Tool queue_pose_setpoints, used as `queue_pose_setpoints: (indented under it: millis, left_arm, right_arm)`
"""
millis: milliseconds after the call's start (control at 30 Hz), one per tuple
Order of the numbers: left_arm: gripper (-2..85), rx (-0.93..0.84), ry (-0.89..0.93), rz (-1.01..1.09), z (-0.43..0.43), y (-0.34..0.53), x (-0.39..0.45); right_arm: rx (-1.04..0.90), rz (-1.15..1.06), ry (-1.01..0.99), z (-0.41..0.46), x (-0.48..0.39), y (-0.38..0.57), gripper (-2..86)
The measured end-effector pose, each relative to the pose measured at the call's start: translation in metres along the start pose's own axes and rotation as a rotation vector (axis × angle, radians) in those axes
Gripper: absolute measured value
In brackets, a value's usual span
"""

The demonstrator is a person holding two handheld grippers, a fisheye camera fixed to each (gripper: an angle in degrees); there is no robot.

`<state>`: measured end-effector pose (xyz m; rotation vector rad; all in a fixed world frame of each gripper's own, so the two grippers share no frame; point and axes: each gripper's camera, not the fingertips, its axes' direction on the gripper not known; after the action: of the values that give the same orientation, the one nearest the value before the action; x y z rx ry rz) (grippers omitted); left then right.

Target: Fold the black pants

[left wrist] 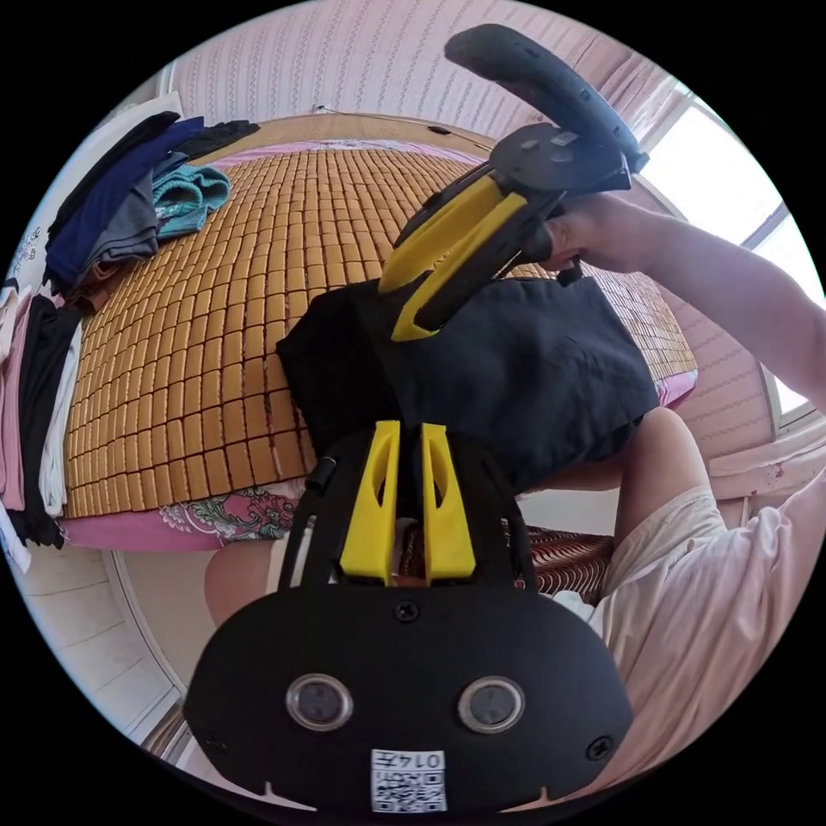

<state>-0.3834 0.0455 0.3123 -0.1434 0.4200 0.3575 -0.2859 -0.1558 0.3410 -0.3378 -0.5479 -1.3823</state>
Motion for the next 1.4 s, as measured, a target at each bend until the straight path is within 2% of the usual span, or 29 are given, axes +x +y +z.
queue_pose_setpoints:
  millis: [100, 167, 333, 467, 567, 633, 700, 800, 933, 1133, 1267, 1333, 1400]
  left_arm:
    - [5.0, -0.012, 0.012, 0.003, 0.002, -0.003, 0.001]
    - [5.8, 0.004, 0.022, 0.013, -0.002, -0.004, 0.003]
    - [8.8, 0.103, -0.001, 0.054, -0.019, -0.008, 0.008]
    - [11.0, 0.120, 0.090, 0.121, -0.017, -0.020, 0.012]
    - [5.8, 0.084, 0.190, 0.200, -0.015, -0.029, 0.021]
    - [0.5, 0.120, 0.174, 0.175, -0.041, -0.031, 0.025]
    - [-0.2, 0.114, 0.114, 0.133, -0.064, -0.034, 0.023]
    - [0.1, 0.061, 0.038, 0.000, -0.064, -0.045, -0.001]
    - [5.3, -0.141, -0.009, -0.120, -0.013, -0.055, -0.032]
    - [6.2, -0.094, -0.203, -0.035, -0.047, -0.049, 0.001]
    - [3.5, -0.023, -0.063, 0.186, -0.038, -0.062, 0.065]
    - [0.6, -0.042, 0.089, 0.308, -0.004, -0.077, 0.117]
    - [-0.4, -0.090, 0.150, 0.402, 0.026, -0.088, 0.156]
  right_arm:
    - [-0.031, -0.034, 0.012, 0.001, -0.004, -0.001, 6.5]
    - [0.019, -0.064, 0.038, -0.014, -0.011, 0.010, 2.2]
    - [0.103, -0.094, 0.086, -0.048, -0.031, 0.038, 0.3]
    - [0.183, -0.148, 0.141, -0.073, -0.057, 0.062, 0.0]
    - [0.244, -0.159, 0.163, -0.096, -0.066, 0.067, 0.1]
    - [0.280, -0.167, 0.174, -0.113, -0.067, 0.062, 0.2]
    - [0.305, -0.172, 0.175, -0.125, -0.063, 0.048, 0.6]
    - [0.287, -0.087, 0.207, -0.114, -0.044, 0.007, 2.3]
    - [0.100, 0.150, 0.144, -0.049, 0.001, -0.017, 5.5]
    - [0.139, 0.381, 0.238, -0.067, 0.009, 0.104, 1.6]
    - [0.094, 0.582, 0.174, -0.047, 0.005, 0.177, 0.0]
    - [0.092, 0.583, 0.103, -0.032, 0.003, 0.176, -0.2]
    - [0.069, 0.559, 0.105, -0.018, 0.006, 0.157, -0.3]
